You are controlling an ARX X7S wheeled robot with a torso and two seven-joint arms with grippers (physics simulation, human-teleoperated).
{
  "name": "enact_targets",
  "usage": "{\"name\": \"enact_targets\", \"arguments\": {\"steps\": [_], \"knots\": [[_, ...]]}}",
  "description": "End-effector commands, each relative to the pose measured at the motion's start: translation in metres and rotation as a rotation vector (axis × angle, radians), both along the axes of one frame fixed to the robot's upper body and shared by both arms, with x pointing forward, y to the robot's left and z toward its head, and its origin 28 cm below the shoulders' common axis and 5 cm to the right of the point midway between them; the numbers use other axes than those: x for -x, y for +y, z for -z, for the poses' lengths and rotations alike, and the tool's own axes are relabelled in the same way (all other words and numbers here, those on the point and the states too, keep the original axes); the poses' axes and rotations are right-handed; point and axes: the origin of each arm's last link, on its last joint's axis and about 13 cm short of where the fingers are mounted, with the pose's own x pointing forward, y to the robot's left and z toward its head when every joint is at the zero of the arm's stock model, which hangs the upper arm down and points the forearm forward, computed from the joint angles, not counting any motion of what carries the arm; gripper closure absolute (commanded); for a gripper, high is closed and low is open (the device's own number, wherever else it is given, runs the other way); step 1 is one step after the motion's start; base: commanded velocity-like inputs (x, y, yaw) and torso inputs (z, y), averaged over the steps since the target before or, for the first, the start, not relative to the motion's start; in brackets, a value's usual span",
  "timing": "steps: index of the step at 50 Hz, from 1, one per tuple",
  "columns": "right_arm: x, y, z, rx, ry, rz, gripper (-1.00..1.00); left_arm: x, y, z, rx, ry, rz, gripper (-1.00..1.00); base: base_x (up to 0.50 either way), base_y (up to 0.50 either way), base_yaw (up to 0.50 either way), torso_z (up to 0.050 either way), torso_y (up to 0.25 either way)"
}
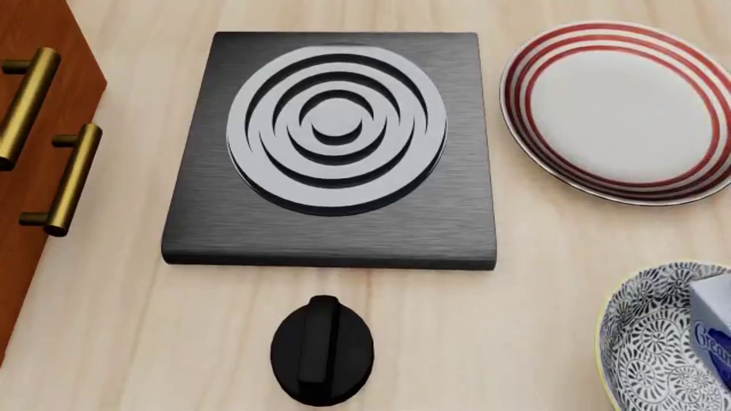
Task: Pick up the cream cheese and put it in the bowl.
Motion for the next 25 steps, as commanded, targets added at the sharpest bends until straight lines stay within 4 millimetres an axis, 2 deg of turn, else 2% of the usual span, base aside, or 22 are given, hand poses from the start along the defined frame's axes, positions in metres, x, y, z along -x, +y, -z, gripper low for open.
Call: {"name": "enact_targets", "arguments": {"steps": [1,5,6,8,10,11,14,17,18,21,25], "knots": [[-0.005,-0.003,-0.001,0.014,-0.069,0.007,1.0,0.0,-0.001,-0.001,0.004,-0.003,-0.001,-1.0,0.0,0.0,0.0,0.0,0.0],[-0.006,-0.005,0.0,0.019,-0.06,0.011,1.0,0.0,0.0,0.0,0.001,-0.002,-0.003,-1.0,0.0,0.0,0.0,0.0,0.003],[-0.003,-0.006,-0.006,0.016,-0.059,0.013,1.0,0.0,0.0,0.0,0.001,0.0,-0.005,-1.0,0.0,0.0,0.0,0.0,0.0],[-0.008,-0.005,0.004,0.016,-0.056,0.013,1.0,0.0,0.0,-0.001,0.004,-0.001,0.0,-1.0,0.0,0.0,0.0,0.0,0.0],[-0.008,-0.004,0.005,0.011,-0.057,0.01,1.0,0.0,0.0,-0.001,0.002,0.002,-0.001,-1.0,0.0,0.0,0.0,0.0,0.0],[-0.005,-0.005,-0.002,0.011,-0.055,0.009,1.0,0.0,0.0,-0.001,0.002,0.002,-0.001,-1.0,0.0,0.0,0.0,0.0,0.0],[-0.01,-0.004,0.009,0.009,-0.05,0.009,1.0,0.0,-0.001,-0.002,0.002,0.003,-0.002,-1.0,0.0,0.0,0.0,0.0,0.0],[-0.01,-0.004,0.01,0.008,-0.047,0.009,1.0,0.0,-0.001,-0.002,0.001,0.004,-0.003,-1.0,0.0,0.0,0.0,0.0,0.0],[-0.008,-0.006,0.004,0.007,-0.046,0.011,1.0,0.0,0.0,-0.001,0.001,0.005,-0.003,-1.0,0.0,0.0,0.0,0.0,0.0],[-0.011,-0.004,0.014,0.01,-0.04,0.004,1.0,0.0,0.001,0.0,0.0,0.003,-0.004,-1.0,0.0,0.0,0.0,0.0,0.0],[-0.012,-0.004,0.016,0.011,-0.035,0.006,1.0,0.0,0.001,0.001,0.001,0.004,-0.006,-1.0,0.0,0.0,0.0,0.003,0.0]]}}
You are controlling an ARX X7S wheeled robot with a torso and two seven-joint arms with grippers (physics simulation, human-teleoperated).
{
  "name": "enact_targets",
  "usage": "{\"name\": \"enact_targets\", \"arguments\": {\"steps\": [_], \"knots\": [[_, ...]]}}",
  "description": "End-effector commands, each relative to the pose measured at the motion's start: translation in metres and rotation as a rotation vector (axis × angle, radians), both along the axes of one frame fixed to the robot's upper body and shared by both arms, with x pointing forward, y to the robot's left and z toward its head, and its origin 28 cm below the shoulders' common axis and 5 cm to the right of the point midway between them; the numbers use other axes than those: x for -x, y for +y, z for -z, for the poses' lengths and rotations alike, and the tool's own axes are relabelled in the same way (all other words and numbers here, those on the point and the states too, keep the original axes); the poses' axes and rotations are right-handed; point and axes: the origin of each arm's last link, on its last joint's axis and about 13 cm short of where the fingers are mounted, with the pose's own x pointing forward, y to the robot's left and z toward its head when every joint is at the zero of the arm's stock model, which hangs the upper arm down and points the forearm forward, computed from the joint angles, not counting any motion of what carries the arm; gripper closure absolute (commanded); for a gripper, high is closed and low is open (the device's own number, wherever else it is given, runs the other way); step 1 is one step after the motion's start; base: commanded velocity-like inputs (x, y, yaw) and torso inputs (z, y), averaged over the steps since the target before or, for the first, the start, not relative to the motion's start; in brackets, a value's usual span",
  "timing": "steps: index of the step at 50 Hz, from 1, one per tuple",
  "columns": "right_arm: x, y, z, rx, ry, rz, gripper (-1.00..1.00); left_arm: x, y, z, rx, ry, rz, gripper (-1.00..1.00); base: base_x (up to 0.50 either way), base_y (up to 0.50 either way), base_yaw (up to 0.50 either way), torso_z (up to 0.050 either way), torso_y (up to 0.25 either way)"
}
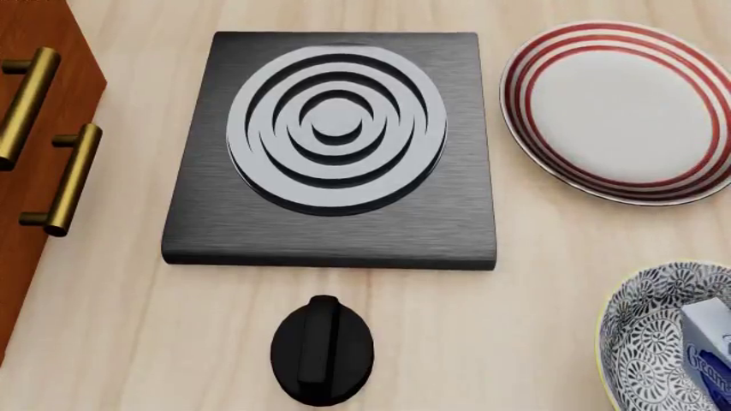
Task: Pick up the cream cheese and put it in the bowl.
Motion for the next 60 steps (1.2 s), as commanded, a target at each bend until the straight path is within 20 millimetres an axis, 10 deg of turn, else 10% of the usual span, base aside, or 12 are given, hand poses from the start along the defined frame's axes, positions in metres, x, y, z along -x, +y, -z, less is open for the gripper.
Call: {"name": "enact_targets", "arguments": {"steps": [1,50,51,60], "knots": [[-0.004,-0.001,-0.002,0.015,-0.071,-0.001,1.0,0.0,0.001,0.001,-0.002,0.003,-0.003,-1.0,0.0,0.0,0.0,0.0,0.01],[-0.017,-0.002,-0.008,0.033,-0.069,0.02,1.0,-0.001,-0.001,0.003,-0.017,0.005,-0.011,-1.0,0.0,0.0,0.0,0.0,0.0],[-0.018,-0.002,-0.01,0.035,-0.078,0.031,-1.0,-0.001,-0.002,0.002,-0.018,0.005,-0.011,-1.0,0.0,0.0,0.0,0.0,0.0],[-0.019,-0.002,-0.012,0.02,-0.088,0.034,-1.0,-0.001,-0.001,0.003,-0.02,0.004,-0.011,-1.0,0.0,0.0,0.0,0.001,0.0]]}}
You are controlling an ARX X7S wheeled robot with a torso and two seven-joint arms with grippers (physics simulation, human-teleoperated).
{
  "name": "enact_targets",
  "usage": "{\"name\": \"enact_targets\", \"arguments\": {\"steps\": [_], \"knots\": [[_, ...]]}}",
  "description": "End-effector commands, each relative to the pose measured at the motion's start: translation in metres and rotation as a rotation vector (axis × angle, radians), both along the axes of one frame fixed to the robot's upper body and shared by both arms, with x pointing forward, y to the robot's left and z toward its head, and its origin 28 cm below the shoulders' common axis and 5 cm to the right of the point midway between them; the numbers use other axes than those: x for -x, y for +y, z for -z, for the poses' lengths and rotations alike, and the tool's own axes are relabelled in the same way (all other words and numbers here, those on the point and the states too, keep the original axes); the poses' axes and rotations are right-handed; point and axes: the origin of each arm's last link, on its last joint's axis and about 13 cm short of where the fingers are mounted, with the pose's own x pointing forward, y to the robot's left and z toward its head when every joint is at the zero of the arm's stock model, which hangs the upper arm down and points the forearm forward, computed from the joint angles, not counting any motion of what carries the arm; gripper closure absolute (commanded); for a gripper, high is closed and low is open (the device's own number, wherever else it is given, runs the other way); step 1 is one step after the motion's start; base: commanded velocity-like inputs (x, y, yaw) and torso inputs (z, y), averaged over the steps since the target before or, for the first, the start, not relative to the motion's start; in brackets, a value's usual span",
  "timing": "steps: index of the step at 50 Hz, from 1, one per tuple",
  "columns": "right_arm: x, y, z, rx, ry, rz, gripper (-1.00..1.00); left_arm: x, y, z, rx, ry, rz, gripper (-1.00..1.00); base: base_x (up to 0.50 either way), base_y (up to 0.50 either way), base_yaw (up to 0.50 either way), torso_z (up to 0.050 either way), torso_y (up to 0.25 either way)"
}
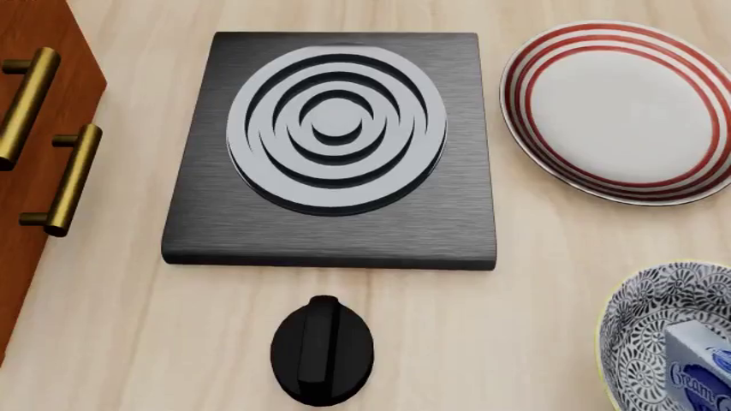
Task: Pick up the cream cheese and put it in the bowl.
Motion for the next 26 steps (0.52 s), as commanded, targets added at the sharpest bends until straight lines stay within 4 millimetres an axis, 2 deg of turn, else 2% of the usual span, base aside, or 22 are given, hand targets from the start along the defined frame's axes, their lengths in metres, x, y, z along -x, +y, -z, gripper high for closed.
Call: {"name": "enact_targets", "arguments": {"steps": [1,3,5,6,8,14,15,26], "knots": [[-0.005,-0.001,-0.008,0.002,-0.049,0.012,-1.0,0.0,0.0,0.001,-0.002,-0.001,0.001,-1.0,0.0,0.0,0.0,0.0,0.0],[-0.005,0.0,-0.009,0.0,-0.053,0.008,-1.0,0.0,0.001,0.001,-0.001,-0.002,0.002,-1.0,0.0,0.0,0.0,0.0,0.0],[-0.006,-0.001,-0.017,0.001,-0.058,0.008,-1.0,0.0,0.001,0.001,-0.003,0.0,0.002,-1.0,0.0,0.0,0.0,0.0,0.0],[-0.005,-0.001,-0.011,0.006,-0.062,0.003,-1.0,0.0,0.001,0.0,-0.003,0.001,0.002,-1.0,0.0,0.0,0.0,0.0,0.0],[-0.003,-0.001,-0.014,0.003,-0.077,-0.003,-1.0,0.0,0.001,0.0,-0.002,0.002,0.003,-1.0,0.0,0.0,0.0,0.0,0.0],[0.008,-0.002,-0.031,0.003,-0.141,-0.022,-1.0,0.0,0.0,0.001,-0.004,0.004,0.003,-1.0,0.0,0.0,0.0,0.0,0.0],[0.011,-0.003,-0.042,0.005,-0.154,-0.018,-1.0,0.0,0.001,0.001,-0.003,0.001,0.004,-1.0,0.0,0.0,0.0,0.0,0.0],[0.036,-0.004,-0.067,0.008,-0.261,-0.019,-1.0,0.0,0.001,0.002,-0.005,-0.001,0.006,-1.0,0.0,0.0,0.0,0.0,0.0]]}}
